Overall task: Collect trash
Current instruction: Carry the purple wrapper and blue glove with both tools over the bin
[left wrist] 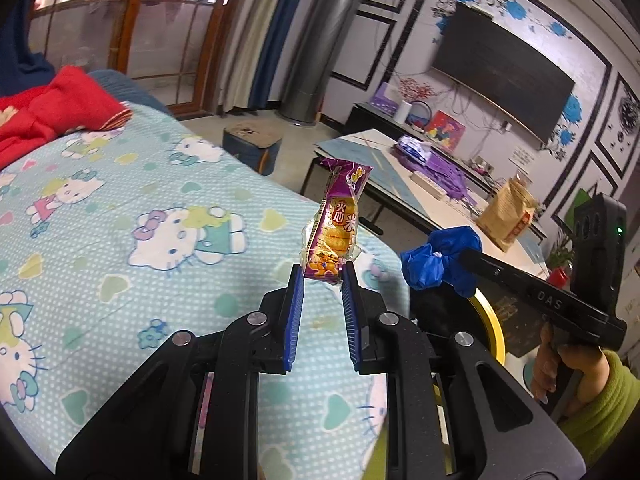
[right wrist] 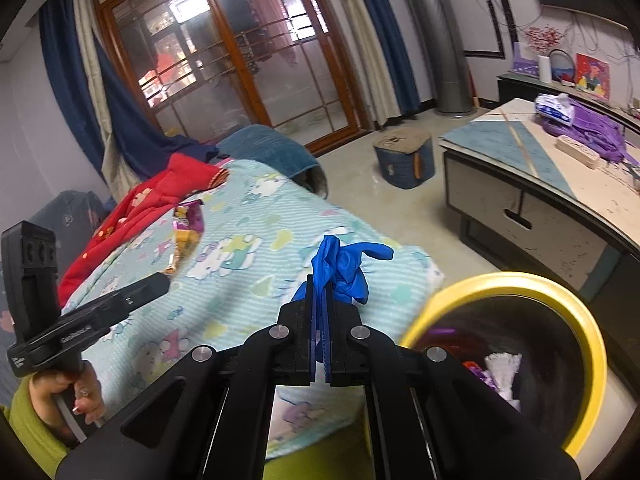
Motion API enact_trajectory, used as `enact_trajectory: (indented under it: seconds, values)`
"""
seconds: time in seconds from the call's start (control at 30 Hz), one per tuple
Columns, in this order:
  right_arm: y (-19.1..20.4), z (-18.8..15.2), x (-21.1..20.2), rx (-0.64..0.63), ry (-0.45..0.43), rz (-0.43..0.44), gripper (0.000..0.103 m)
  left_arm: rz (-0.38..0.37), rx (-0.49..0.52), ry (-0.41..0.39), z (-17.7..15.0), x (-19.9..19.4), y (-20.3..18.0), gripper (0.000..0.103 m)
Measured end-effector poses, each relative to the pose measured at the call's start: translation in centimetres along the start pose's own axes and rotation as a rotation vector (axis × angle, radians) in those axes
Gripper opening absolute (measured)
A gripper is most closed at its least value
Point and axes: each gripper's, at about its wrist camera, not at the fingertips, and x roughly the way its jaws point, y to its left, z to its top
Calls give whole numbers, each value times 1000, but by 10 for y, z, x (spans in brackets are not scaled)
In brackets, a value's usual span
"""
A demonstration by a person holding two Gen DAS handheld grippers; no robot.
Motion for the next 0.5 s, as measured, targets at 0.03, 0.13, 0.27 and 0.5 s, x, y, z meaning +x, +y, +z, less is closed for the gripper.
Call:
enact_trajectory:
  seconds: [0.03,0.13,0.27,0.5]
  values:
    - [-4,-1,-2,4,-3,-7,3,-3,6,1,0,0,-3,13]
    - [-16,-2,-11,23,-14,-31,3,-17,32,9,-2,3,-14,13]
    - [-32,-4,-22,49,-30,-60,3,-31,57,18,-4,6,-25,13]
    - [-59,-11,-39,88,-43,-108,3,-53,102,39,-10,12,-43,13]
